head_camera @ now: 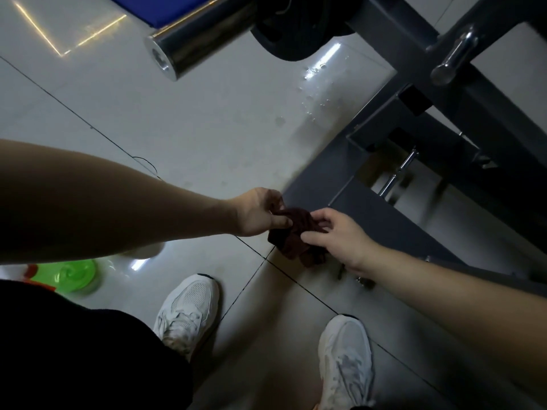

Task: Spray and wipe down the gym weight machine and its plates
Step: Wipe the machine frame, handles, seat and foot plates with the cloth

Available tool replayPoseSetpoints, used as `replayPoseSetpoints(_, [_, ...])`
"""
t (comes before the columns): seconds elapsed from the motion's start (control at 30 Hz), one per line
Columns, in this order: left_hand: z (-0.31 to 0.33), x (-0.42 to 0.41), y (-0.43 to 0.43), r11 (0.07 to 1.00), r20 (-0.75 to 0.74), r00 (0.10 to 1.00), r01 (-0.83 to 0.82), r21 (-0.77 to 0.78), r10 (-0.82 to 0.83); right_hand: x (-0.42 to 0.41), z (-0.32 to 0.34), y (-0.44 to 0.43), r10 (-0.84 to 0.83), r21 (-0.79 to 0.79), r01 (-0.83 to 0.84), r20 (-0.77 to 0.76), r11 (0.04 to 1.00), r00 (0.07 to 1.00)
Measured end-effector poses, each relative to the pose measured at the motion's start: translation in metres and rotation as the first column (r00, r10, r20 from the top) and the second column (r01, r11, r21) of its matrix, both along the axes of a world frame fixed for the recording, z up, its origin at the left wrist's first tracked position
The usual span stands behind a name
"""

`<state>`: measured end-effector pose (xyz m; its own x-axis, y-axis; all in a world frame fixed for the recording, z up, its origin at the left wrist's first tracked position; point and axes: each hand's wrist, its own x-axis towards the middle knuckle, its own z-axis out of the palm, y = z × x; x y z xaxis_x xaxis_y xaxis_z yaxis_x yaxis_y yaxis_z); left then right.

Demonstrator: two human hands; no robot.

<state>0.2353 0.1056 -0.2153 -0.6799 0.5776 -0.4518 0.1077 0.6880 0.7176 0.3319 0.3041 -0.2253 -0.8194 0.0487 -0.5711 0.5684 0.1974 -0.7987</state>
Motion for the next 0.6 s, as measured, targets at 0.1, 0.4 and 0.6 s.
replayPoseSetpoints(0.1, [-0.004, 0.000, 0.002, 0.997, 0.036, 0.997, -0.066, -0.024, 0.067, -0.009, 0.005, 0.008, -0.017, 0.223, 0.047, -0.131, 0.974, 0.991])
replayPoseSetpoints(0.4, [-0.010, -0.015, 0.030, 0.982, -0.142, 0.977, -0.171, -0.084, 0.158, -0.057, 0.002, 0.033, 0.153, 0.662, 0.071, -0.274, 0.746, 0.950])
replayPoseSetpoints(0.6, [-0.025, -0.015, 0.011, 0.972, -0.203, 0.971, -0.164, -0.168, 0.129, -0.036, -0.028, -0.003, 0.549, 0.856, -0.374, 0.132, 0.357, 0.825])
